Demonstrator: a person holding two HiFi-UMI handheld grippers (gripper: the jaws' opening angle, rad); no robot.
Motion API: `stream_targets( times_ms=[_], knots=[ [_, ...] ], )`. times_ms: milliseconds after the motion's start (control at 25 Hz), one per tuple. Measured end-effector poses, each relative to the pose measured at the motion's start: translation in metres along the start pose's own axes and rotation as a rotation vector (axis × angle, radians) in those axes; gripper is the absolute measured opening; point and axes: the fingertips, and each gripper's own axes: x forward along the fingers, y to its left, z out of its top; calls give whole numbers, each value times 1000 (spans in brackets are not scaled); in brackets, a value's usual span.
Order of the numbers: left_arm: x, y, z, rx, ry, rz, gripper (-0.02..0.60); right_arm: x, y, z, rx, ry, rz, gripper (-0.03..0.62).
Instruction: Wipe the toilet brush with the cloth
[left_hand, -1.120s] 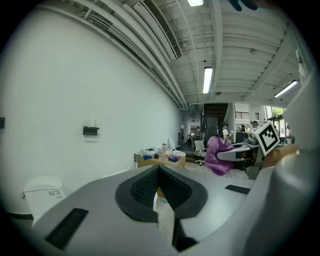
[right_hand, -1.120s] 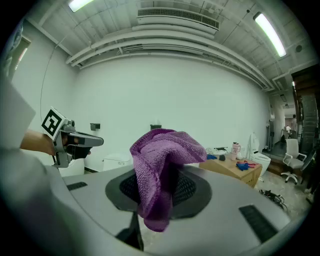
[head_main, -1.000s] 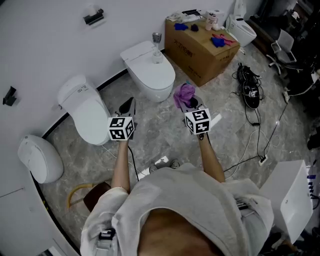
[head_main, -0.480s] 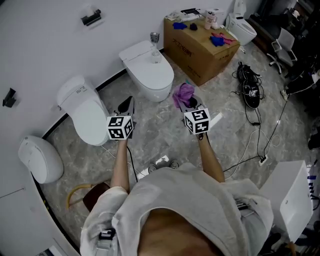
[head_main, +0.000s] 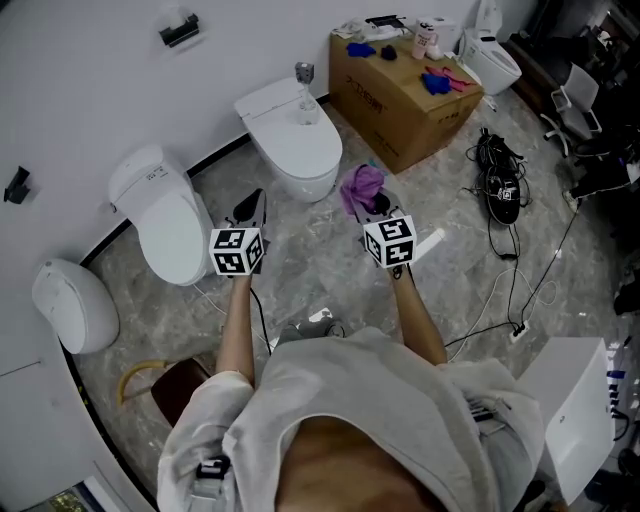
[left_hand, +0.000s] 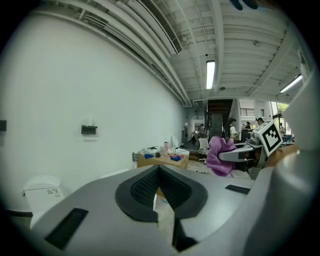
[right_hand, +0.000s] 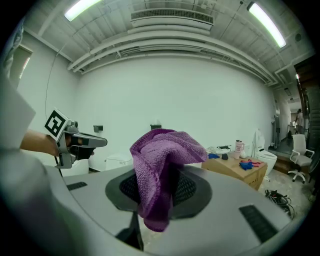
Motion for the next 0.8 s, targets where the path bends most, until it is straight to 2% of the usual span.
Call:
stream_targets(
  times_ms=[320,800],
  knots=[
    [21,-8,-6,-1,22,9,19,15,-18,-7,4,13,24,120],
    [91,43,-4,-17,24,-37,18,88,-40,-1,-9,44,-10,120]
  ],
)
